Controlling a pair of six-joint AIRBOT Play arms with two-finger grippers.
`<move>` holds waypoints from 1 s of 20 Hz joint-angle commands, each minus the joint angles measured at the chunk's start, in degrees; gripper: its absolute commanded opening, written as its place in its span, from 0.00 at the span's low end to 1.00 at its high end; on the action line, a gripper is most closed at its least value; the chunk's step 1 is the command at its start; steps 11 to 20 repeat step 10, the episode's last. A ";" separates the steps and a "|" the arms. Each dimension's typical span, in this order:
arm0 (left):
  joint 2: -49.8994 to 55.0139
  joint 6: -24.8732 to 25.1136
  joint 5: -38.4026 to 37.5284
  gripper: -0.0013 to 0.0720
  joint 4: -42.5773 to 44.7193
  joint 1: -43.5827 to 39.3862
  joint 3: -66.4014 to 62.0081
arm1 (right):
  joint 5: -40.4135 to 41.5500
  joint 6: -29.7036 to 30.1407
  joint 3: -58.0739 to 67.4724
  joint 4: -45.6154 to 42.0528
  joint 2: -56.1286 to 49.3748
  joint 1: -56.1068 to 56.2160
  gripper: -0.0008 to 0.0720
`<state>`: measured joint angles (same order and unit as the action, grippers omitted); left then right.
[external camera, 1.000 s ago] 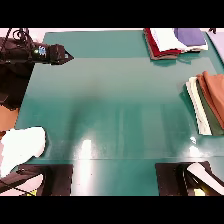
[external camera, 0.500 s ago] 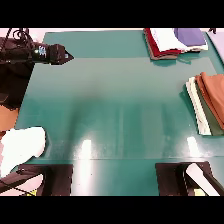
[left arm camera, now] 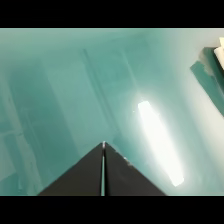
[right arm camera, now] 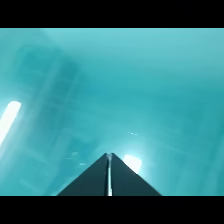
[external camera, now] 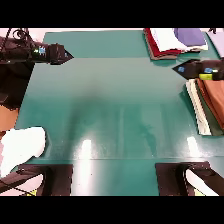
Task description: Fold the shirts.
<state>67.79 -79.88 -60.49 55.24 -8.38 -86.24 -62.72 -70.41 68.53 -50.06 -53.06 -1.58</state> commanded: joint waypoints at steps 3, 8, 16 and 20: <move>0.00 -0.02 0.04 0.05 -0.02 0.02 -0.02 | 2.97 0.07 0.04 0.33 0.04 8.11 0.04; 0.00 -0.02 0.04 0.05 0.00 0.02 -0.02 | 2.49 0.04 0.04 0.35 0.04 8.11 0.04; 0.00 -0.02 0.04 0.05 -0.02 0.02 -0.02 | 2.27 0.04 0.04 0.37 0.04 8.11 0.04; 0.00 -0.02 0.04 0.05 -0.02 0.02 -0.02 | 2.27 0.04 0.04 0.37 0.04 8.11 0.04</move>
